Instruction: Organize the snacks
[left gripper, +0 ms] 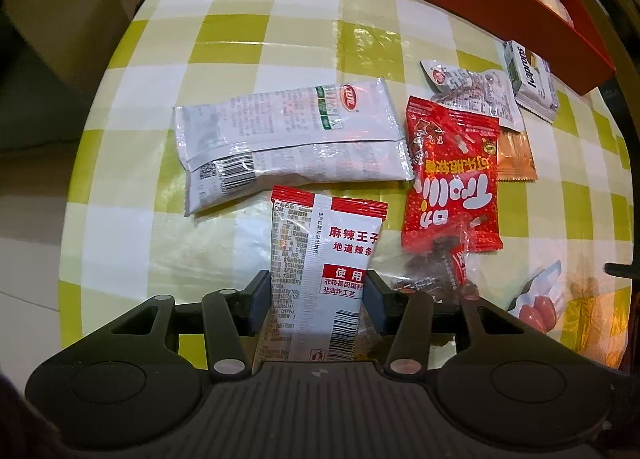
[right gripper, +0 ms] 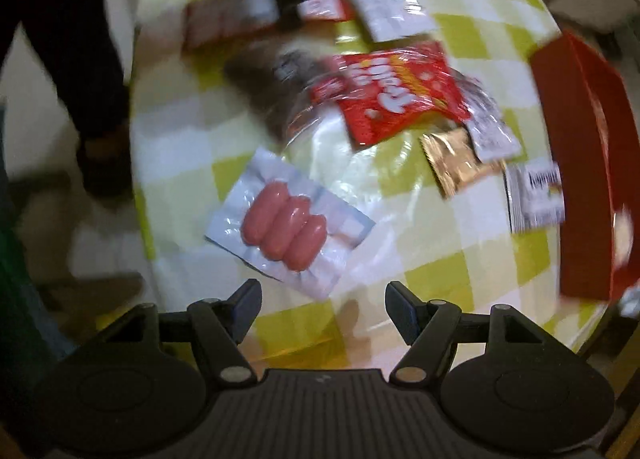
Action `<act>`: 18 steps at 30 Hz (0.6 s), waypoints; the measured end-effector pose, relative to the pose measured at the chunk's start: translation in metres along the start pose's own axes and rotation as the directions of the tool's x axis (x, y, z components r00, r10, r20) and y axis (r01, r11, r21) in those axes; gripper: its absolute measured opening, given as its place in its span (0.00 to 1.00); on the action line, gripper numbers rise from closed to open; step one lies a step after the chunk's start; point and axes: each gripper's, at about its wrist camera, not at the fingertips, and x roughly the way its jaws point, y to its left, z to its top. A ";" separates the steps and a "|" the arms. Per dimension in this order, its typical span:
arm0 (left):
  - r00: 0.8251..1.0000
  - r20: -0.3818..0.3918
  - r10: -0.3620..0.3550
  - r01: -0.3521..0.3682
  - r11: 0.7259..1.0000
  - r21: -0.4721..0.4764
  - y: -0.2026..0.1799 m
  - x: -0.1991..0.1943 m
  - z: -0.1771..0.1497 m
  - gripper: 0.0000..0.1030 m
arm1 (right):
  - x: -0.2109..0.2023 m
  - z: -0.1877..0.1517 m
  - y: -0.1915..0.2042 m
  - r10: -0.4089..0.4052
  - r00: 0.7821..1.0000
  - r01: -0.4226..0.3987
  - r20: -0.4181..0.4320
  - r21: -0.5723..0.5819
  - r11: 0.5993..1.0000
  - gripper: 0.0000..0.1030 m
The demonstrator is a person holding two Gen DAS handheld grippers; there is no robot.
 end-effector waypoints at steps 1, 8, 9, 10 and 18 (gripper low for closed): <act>1.000 0.000 0.000 0.000 1.000 0.002 -0.001 0.000 0.000 0.55 | 0.007 0.002 0.002 -0.014 1.000 0.014 -0.006 -0.019 1.000 0.74; 1.000 -0.008 0.020 -0.020 1.000 0.014 -0.011 0.005 0.000 0.56 | 0.022 0.027 -0.004 0.059 0.997 -0.056 0.051 -0.051 0.997 0.83; 1.000 -0.004 0.025 -0.025 1.000 0.013 -0.011 0.004 0.000 0.56 | 0.024 0.031 -0.008 0.068 0.996 -0.066 0.049 -0.046 0.997 0.86; 1.000 0.001 0.025 -0.025 1.000 0.010 -0.012 0.003 0.001 0.56 | 0.025 0.034 -0.013 0.079 0.995 -0.077 0.054 -0.039 0.996 0.86; 1.000 -0.012 -0.015 0.015 1.000 -0.019 -0.008 0.006 0.000 0.57 | 0.024 0.023 -0.035 0.184 0.980 -0.200 0.078 0.334 0.921 0.86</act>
